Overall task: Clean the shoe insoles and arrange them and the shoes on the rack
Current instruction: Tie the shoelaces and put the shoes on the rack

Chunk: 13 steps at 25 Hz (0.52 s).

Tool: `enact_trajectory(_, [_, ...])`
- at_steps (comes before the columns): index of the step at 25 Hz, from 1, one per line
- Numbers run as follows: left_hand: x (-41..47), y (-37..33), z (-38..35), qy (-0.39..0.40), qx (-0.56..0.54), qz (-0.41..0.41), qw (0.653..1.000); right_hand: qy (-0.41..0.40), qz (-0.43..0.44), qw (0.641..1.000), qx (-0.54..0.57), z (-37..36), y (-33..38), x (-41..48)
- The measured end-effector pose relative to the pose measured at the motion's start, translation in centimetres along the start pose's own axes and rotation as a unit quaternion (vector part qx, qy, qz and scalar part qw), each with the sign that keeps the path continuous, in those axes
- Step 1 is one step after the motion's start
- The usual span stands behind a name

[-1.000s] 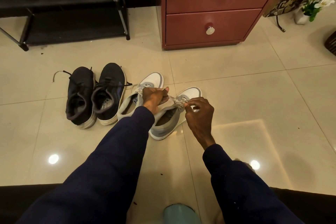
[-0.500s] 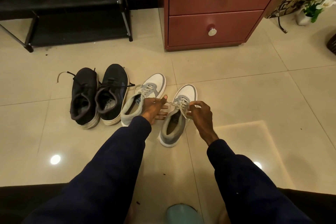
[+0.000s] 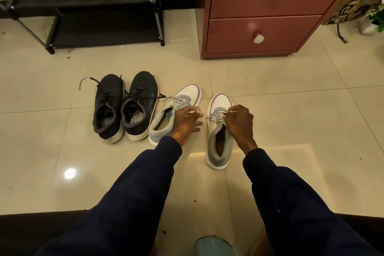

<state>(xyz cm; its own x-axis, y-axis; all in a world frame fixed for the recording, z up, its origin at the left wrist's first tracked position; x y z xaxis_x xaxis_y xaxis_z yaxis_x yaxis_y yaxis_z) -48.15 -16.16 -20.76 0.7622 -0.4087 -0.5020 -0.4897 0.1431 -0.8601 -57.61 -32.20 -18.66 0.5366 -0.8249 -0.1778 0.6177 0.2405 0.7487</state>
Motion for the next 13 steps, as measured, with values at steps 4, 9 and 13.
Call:
enact_trajectory(4, [0.9, -3.1, 3.2, -0.083, -0.071, -0.087, 0.99, 0.006, 0.089, 0.994, 0.059, -2.8, 3.9, -1.7])
enact_trajectory(9, [4.6, -4.7, 8.9, -0.1, 0.24, -0.206, 0.943, 0.128, 0.106, 0.985, 0.04, -8.6, 7.0, -3.0])
enact_trajectory(13, [6.1, -4.2, 10.4, 0.003, 0.428, -0.213, 0.879, 0.125, 0.114, 0.985, 0.013, -11.4, 8.0, -4.1])
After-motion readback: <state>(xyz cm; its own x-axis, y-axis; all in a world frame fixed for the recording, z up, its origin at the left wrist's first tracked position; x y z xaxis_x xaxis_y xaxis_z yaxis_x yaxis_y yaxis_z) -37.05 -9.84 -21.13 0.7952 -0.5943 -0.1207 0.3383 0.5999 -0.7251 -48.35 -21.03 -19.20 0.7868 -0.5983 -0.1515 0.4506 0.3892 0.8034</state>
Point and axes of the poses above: each hand's wrist, its own x-axis towards the middle knuckle, its own z-axis out of the back of the hand, y = z × x, the point moved 2 cm from there along x, towards the middle knuckle, and after that the axes turned 4 degrees about -y, right-handed, at the moved point
